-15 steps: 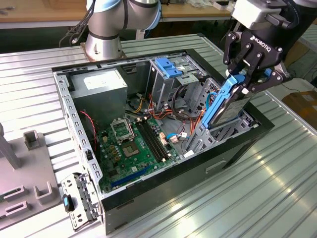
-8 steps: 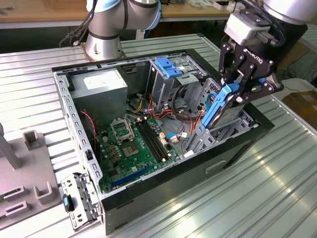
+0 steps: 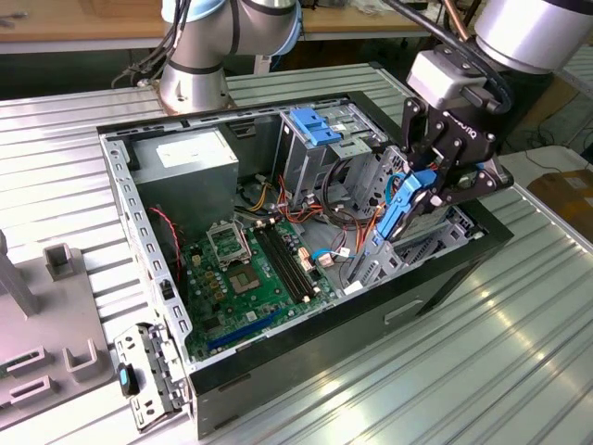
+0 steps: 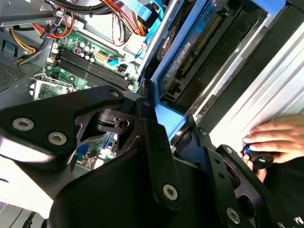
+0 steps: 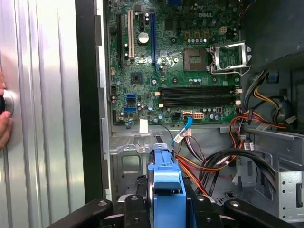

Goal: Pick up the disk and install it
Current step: 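Insert the disk into the insertion slot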

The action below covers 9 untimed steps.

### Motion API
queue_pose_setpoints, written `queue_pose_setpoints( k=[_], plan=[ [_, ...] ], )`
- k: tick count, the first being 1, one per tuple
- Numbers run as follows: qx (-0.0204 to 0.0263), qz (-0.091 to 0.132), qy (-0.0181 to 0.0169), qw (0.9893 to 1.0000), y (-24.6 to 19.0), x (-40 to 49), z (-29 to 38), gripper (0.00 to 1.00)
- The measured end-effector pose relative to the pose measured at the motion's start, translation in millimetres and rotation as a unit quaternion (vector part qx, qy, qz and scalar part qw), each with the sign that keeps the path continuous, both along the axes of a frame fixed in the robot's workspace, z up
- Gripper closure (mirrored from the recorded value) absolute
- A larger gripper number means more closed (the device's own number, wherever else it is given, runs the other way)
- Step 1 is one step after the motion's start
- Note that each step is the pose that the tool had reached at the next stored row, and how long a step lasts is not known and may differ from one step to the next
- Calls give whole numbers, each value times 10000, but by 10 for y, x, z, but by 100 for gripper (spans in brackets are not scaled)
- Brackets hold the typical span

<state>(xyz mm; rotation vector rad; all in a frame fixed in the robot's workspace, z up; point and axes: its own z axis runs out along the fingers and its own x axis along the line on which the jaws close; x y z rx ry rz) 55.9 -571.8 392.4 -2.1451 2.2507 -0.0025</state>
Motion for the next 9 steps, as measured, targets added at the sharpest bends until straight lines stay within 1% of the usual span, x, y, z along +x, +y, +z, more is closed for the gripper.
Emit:
queue_pose_setpoints(
  k=[4, 5, 6, 7, 9],
  plan=[
    [2, 0, 0, 10000, 0, 0, -6, 63],
    [17, 2, -5, 10000, 0, 4, -20, 63],
    [7, 2, -1, 10000, 0, 2, -13, 62],
    [2, 1, 0, 10000, 0, 0, -10, 56],
    [3, 0, 0, 10000, 0, 20, -16, 57]
  ],
)
